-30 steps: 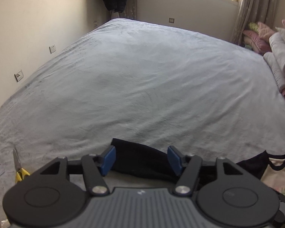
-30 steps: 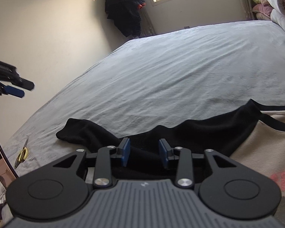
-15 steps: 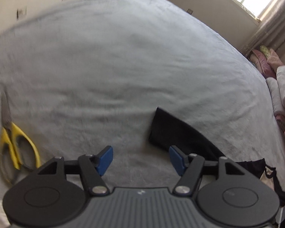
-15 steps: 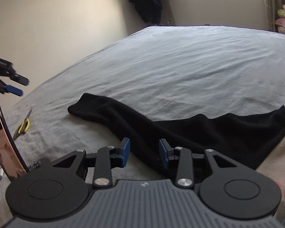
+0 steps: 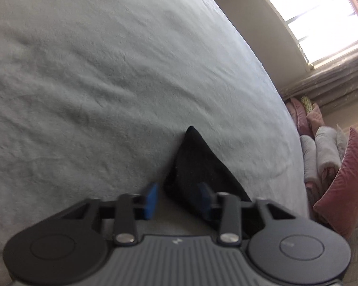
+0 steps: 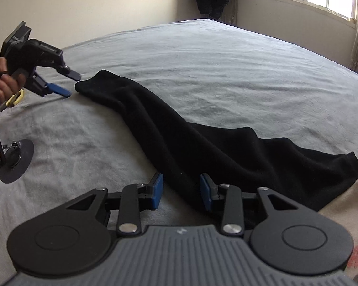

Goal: Fold clothes

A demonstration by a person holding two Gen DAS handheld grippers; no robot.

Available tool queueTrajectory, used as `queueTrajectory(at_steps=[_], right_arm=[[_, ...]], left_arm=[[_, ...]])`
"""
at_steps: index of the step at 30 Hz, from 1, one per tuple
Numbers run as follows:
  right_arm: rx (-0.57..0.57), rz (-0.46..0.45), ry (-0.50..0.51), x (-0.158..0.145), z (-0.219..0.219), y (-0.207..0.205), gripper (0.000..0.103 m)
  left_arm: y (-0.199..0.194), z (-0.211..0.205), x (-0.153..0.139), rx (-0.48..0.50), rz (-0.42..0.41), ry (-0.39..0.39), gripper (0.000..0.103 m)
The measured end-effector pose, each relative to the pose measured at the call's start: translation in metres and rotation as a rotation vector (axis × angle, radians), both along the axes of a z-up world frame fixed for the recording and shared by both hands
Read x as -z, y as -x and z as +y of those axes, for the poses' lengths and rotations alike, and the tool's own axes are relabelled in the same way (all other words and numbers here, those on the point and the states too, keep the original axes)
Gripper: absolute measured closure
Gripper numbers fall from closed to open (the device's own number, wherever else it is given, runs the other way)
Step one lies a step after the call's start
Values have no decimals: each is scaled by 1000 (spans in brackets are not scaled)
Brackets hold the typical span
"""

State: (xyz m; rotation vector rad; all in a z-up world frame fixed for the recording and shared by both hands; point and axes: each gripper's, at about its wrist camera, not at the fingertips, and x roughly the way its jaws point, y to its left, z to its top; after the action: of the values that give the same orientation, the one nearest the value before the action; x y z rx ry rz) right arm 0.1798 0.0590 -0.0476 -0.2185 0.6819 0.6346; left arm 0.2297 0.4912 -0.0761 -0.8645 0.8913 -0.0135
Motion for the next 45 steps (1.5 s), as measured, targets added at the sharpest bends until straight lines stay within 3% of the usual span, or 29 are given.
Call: queueTrajectory(at_steps=[2,4,6,10,14,18,19,20,22,24,27,28,29,30,31,35,38,44,45], right_arm=[[-2,-9,7,1,2,-2,67],[-4,-26,30,1,6,-4,96],[-2,-21,20,-4,4,-6,95],[-2,35,-100,-23,-18,-11,96],[-63,115,-121,-26,-23,-14,95],[-119,155,0,-4,-7,-7,86],[-119,145,3,-4,-6,-5,84],[-113,152,-6,-6,-6,-5,81],[-108,172,-50,-12,-10,-7,53],[-105,167,-86,-20,-16,-7,53],[-65,122,-81,-31,-29,-6,53],[-43,103,-73,-35,-35,-5,53],[-18,76,-65,-37,-40,-5,53],[8,48,-57,-39,-45,-8,53],[37,25,-47,-40,-49,-13,53],[126,-5,-17,-37,-60,-52,53],[140,5,25,-28,-58,-84,53],[24,65,81,3,-26,-98,56],[8,47,89,5,-22,-95,66]], left_arm=[[-1,-5,2,-24,20,-15,97],[1,-9,-10,-36,6,-49,97],[6,-6,-25,-43,-22,-53,97],[16,8,-56,-10,-41,-56,97],[16,0,-58,191,75,-198,96],[18,-12,-36,323,176,-273,88],[19,-10,-36,310,161,-263,80],[20,-7,-35,286,142,-256,63],[20,4,-38,193,86,-245,41],[20,13,-39,106,38,-238,40],[12,8,-31,47,32,-269,44],[12,2,-30,35,18,-289,55],[12,-4,-28,23,4,-310,76],[11,-10,-26,19,-6,-321,83],[10,-15,-22,28,-6,-314,97],[9,-32,-24,32,-16,-409,100],[10,-33,-26,34,-21,-433,100],[13,-35,-26,15,-37,-444,101],[14,-35,-25,3,-47,-433,101]])
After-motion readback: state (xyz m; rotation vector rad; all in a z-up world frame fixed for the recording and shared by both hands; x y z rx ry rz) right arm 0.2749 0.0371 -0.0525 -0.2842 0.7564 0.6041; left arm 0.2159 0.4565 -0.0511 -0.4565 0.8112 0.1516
